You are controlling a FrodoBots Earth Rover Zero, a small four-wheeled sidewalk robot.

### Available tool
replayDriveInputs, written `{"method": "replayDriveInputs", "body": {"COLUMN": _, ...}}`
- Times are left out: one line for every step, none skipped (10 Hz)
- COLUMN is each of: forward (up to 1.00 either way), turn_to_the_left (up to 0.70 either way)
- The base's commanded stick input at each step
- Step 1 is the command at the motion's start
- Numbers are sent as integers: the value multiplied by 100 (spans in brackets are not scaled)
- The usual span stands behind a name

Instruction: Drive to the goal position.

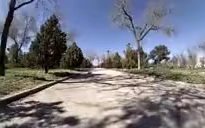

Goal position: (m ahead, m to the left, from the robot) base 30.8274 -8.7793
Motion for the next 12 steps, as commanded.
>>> {"method": "replayDriveInputs", "body": {"forward": 85, "turn_to_the_left": 0}}
{"method": "replayDriveInputs", "body": {"forward": 85, "turn_to_the_left": 0}}
{"method": "replayDriveInputs", "body": {"forward": 85, "turn_to_the_left": 1}}
{"method": "replayDriveInputs", "body": {"forward": 85, "turn_to_the_left": 34}}
{"method": "replayDriveInputs", "body": {"forward": 85, "turn_to_the_left": 34}}
{"method": "replayDriveInputs", "body": {"forward": 85, "turn_to_the_left": 15}}
{"method": "replayDriveInputs", "body": {"forward": 85, "turn_to_the_left": 0}}
{"method": "replayDriveInputs", "body": {"forward": 85, "turn_to_the_left": 0}}
{"method": "replayDriveInputs", "body": {"forward": 85, "turn_to_the_left": 0}}
{"method": "replayDriveInputs", "body": {"forward": 85, "turn_to_the_left": 0}}
{"method": "replayDriveInputs", "body": {"forward": 85, "turn_to_the_left": 0}}
{"method": "replayDriveInputs", "body": {"forward": 85, "turn_to_the_left": 0}}
